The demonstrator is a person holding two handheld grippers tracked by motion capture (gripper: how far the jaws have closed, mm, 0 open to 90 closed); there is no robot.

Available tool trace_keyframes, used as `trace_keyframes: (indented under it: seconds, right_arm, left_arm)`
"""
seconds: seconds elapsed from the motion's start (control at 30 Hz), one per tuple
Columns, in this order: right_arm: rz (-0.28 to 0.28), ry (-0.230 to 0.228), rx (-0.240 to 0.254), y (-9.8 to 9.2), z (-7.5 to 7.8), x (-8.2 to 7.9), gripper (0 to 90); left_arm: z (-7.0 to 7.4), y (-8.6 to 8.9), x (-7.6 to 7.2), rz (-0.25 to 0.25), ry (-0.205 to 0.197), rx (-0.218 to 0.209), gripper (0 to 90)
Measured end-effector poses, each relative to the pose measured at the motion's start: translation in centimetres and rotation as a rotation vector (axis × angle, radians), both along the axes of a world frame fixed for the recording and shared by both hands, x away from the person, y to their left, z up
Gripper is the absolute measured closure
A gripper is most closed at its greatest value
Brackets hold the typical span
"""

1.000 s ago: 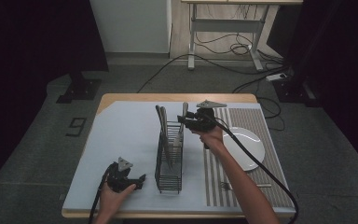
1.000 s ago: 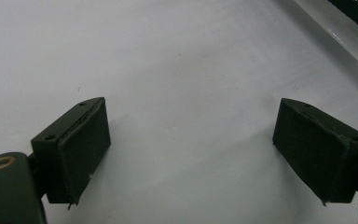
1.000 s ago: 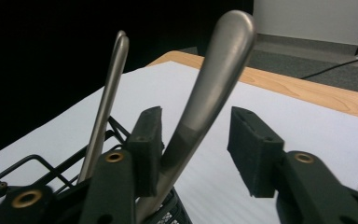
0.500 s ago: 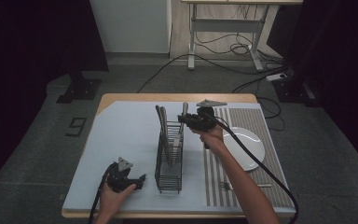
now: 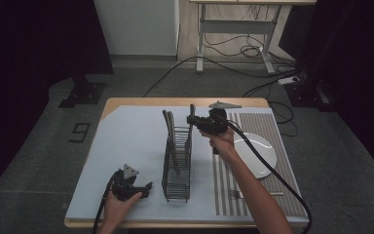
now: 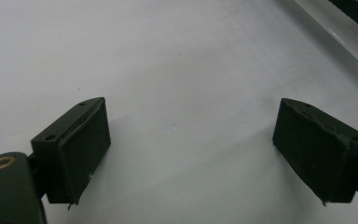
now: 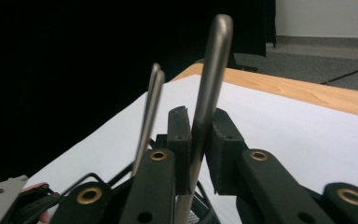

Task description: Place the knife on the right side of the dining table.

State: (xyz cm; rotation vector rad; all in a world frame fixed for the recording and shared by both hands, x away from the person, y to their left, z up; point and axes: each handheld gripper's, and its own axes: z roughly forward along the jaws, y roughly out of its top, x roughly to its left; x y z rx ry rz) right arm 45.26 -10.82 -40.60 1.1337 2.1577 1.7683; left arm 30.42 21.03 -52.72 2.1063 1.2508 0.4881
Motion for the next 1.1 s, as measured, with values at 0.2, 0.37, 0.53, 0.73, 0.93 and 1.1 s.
trace_keyframes:
  seconds: [0.2,0.37,0.53,0.73,0.93,1.1]
  right_arm:
    - [0.008,-0.034,0.000,0.2,1.0,-1.2,83.1]
    - [0.003,-0.062,-0.025,0.2,1.2,-2.1,83.1]
    - [0.019,-0.084,-0.040,0.2,1.4,-2.7,83.1]
    - [0.037,-0.085,-0.053,0.0,1.6,-2.9,83.2]
    - [0.046,-0.077,-0.042,0.0,1.7,-3.0,83.8]
    - [0.011,-0.096,0.038,-1.0,2.7,-3.1,83.8]
  left_arm:
    - [0.0,0.0,0.0,0.001,-0.001,0.001,10.6]
    - [0.0,0.0,0.0,0.001,-0.001,0.000,10.6]
    - [0.0,0.0,0.0,0.001,0.000,0.001,10.6]
    - [0.0,0.0,0.0,0.001,-0.001,0.001,10.7]
    - [0.0,0.0,0.0,0.000,0.000,0.000,10.6]
    - [0.0,0.0,0.0,0.000,0.000,0.001,10.6]
